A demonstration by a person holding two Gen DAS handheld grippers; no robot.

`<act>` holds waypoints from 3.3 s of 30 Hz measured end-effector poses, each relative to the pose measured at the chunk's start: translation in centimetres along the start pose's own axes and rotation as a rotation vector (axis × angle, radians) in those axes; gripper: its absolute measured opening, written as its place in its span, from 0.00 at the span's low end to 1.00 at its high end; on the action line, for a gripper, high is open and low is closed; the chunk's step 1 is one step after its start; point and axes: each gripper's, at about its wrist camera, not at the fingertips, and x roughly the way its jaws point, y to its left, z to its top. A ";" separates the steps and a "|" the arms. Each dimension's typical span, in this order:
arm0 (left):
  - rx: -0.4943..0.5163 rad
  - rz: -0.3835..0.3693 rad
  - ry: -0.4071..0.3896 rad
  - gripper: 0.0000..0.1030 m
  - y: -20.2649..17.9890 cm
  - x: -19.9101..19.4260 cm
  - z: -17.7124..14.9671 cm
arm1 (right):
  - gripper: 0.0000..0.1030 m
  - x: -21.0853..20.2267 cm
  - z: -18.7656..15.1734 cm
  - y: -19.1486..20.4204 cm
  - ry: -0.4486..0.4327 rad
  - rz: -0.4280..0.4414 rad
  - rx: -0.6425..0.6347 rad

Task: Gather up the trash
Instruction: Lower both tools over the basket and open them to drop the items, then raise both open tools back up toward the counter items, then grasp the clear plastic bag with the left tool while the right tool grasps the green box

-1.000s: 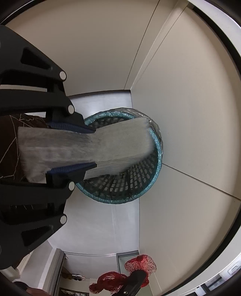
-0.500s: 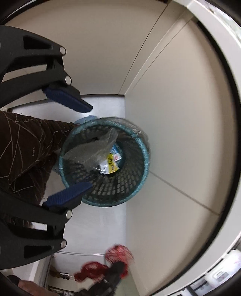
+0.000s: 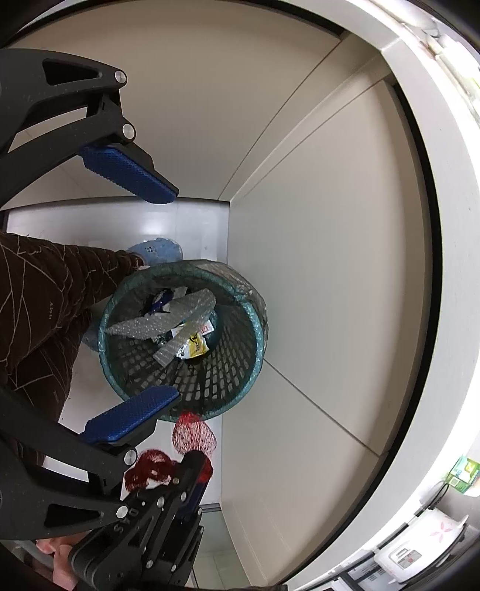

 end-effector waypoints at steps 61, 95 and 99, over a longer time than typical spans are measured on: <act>0.178 -0.135 -0.307 0.94 -8.6 -13.5 30.3 | 0.93 -23.1 22.3 -16.0 -0.542 -0.314 0.345; 0.244 -0.160 -0.162 0.94 -17.7 3.6 50.6 | 0.92 -14.9 34.4 -24.4 -0.504 -0.366 0.419; 0.272 -0.152 -0.182 0.94 -19.0 5.0 52.0 | 0.93 -13.8 35.9 -24.2 -0.503 -0.368 0.380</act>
